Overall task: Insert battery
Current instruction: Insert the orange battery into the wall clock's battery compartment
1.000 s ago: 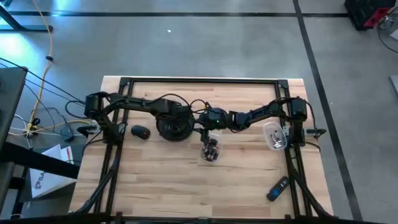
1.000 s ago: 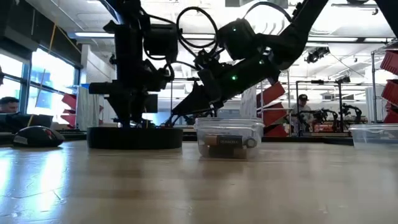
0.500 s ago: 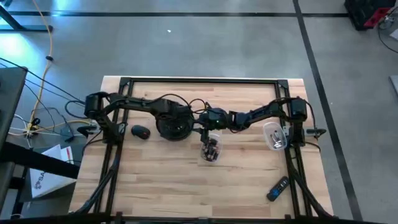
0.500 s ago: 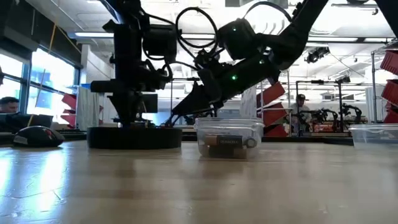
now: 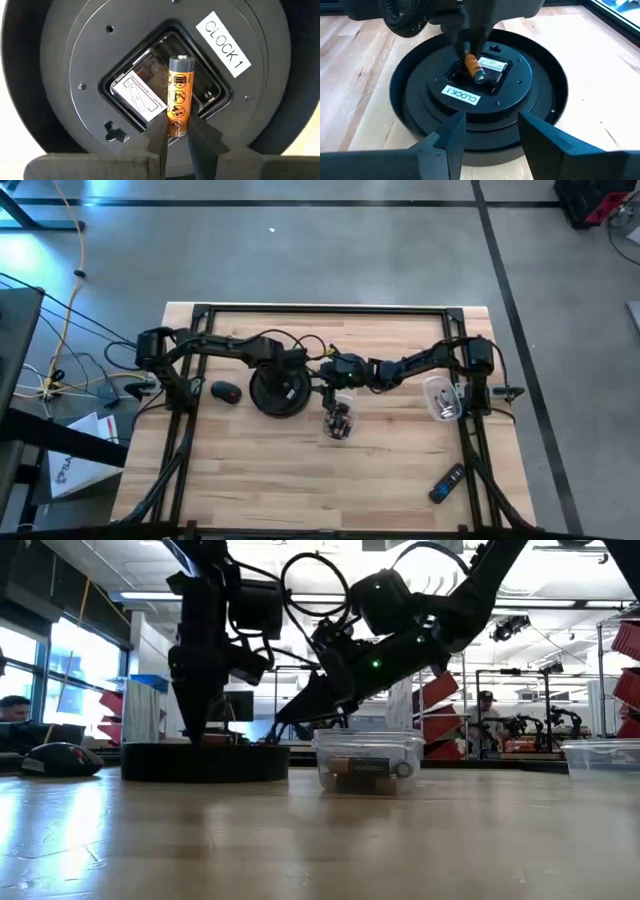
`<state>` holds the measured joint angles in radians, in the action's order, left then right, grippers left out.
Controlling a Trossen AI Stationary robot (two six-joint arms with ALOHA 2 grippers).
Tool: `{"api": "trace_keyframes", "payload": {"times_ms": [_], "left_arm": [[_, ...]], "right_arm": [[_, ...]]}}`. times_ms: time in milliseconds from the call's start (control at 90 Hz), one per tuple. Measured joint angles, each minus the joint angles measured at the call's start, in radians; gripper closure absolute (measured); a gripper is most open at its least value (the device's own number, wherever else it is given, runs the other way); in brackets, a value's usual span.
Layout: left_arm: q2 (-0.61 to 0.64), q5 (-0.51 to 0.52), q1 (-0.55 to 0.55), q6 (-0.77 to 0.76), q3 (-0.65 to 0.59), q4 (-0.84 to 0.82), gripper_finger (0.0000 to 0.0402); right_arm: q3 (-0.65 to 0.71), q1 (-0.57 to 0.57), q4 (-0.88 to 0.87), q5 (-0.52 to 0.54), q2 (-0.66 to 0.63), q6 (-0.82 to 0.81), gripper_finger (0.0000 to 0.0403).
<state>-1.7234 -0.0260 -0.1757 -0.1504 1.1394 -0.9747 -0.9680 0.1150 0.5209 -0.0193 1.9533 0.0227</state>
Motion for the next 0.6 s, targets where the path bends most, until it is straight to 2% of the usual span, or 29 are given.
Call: {"api": "trace_keyframes", "payload": {"times_ms": [278, 367, 511, 600], "left_arm": [[0.000, -0.024, 0.014, -0.036, 0.075, -0.061, 0.0360], [0.000, -0.075, 0.022, -0.108, 0.073, -0.077, 0.0360], [0.000, -0.075, 0.035, -0.274, 0.068, -0.066, 0.0363], [0.000, -0.098, 0.034, -0.322, 0.068, -0.072, 0.0362]], "right_arm": [[0.000, -0.005, -0.008, -0.019, 0.000, 0.002, 0.0253], [0.000, -0.007, -0.008, -0.020, 0.000, 0.004, 0.0253], [0.000, -0.007, -0.008, -0.024, 0.000, 0.004, 0.0253], [0.000, -0.010, -0.008, -0.024, 0.000, 0.004, 0.0253]]}}
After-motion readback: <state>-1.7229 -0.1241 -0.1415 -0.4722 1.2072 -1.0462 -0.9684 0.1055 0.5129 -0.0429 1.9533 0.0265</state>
